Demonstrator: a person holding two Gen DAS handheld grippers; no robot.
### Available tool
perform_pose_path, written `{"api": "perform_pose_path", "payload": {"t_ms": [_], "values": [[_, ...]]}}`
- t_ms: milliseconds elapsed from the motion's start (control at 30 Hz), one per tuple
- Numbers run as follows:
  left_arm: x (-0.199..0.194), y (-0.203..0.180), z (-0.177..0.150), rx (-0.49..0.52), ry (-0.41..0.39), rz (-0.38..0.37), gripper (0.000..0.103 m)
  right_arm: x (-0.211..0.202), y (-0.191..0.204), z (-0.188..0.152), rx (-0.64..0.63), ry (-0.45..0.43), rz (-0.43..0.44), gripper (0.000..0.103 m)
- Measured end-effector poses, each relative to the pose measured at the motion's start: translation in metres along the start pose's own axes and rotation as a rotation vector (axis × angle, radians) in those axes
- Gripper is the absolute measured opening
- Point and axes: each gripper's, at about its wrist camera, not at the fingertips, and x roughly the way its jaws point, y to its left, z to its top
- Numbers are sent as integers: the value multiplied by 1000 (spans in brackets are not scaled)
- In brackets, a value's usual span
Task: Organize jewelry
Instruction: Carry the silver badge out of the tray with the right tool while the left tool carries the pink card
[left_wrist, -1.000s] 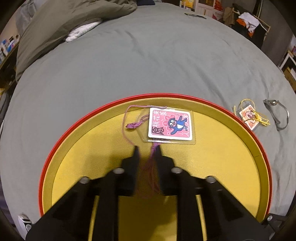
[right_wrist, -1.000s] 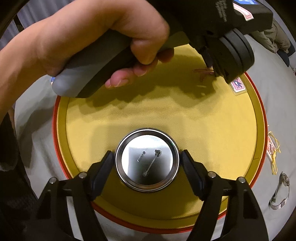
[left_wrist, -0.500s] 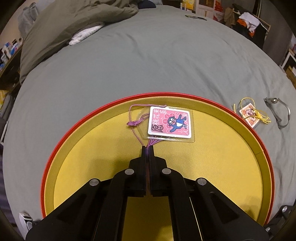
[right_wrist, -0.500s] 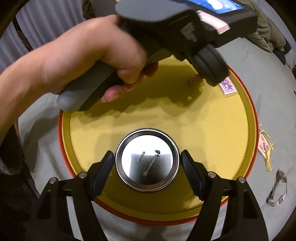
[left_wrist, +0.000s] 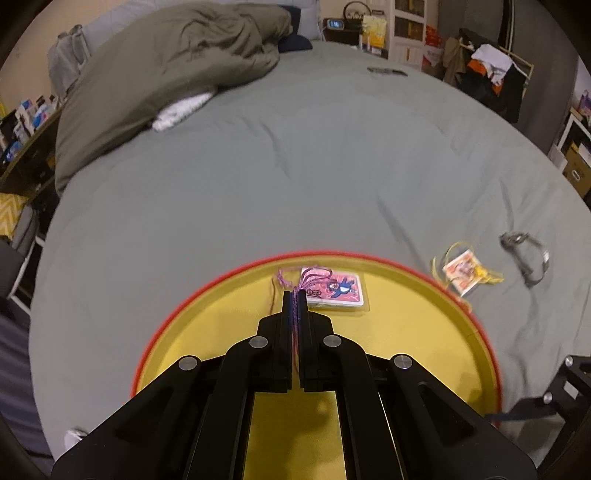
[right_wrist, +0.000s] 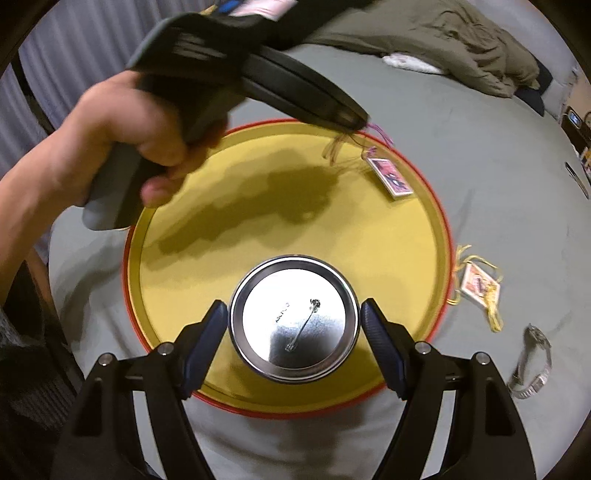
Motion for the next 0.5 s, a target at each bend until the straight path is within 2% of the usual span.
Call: {"api": "perform_pose_path", "payload": {"t_ms": [233, 500], "values": [[-35, -1, 26, -8, -55, -8, 2, -28, -20, -17, 49, -65, -13, 70], [-86, -25, 52, 16, -143, -33, 2, -48, -43, -20, 94, -119, -30, 70]]}}
